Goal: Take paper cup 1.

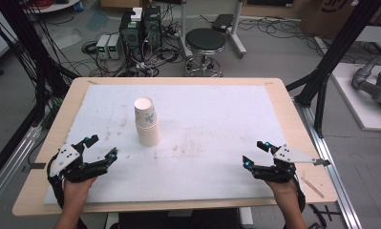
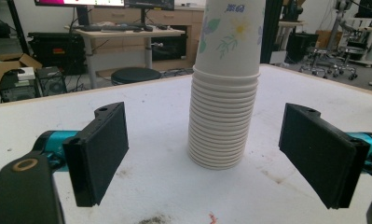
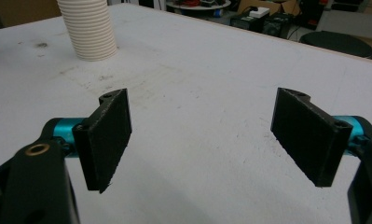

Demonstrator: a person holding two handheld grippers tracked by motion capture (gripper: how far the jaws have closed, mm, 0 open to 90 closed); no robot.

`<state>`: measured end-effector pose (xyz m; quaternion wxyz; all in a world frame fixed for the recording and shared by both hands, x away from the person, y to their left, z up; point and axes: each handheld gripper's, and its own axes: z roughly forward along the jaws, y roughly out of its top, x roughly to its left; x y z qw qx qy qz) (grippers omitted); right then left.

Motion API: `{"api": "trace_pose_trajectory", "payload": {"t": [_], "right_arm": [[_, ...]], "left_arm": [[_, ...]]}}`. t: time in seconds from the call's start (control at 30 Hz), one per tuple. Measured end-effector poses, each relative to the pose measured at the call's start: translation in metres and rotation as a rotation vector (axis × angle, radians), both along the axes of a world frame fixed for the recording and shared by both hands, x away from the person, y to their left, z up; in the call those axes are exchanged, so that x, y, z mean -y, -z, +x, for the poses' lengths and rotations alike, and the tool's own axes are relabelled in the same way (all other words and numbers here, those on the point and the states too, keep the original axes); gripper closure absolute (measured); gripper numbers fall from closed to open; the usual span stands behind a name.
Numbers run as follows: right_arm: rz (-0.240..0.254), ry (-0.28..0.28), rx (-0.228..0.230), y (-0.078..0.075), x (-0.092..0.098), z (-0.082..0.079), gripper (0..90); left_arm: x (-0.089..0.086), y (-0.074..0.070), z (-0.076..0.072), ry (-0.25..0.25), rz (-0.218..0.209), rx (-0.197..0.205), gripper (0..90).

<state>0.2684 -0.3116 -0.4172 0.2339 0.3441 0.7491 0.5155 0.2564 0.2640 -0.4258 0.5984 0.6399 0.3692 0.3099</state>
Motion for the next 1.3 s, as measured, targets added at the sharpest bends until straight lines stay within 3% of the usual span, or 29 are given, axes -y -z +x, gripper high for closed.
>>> {"api": "trace_pose_trajectory", "payload": {"t": [0.67,1.1,1.3], "right_arm": [[-0.003,-0.008,-0.015,0.003,-0.001,0.002,20.8],[-0.013,-0.020,-0.013,0.000,-0.008,-0.001,20.8],[-0.013,-0.019,-0.018,0.001,-0.008,0.000,20.8]], "left_arm": [[0.002,0.001,0.003,0.005,-0.003,-0.010,15.5],[0.004,-0.011,0.000,0.043,-0.028,-0.029,14.6],[0.010,-0.022,0.003,0.060,-0.007,-0.027,14.6]]}}
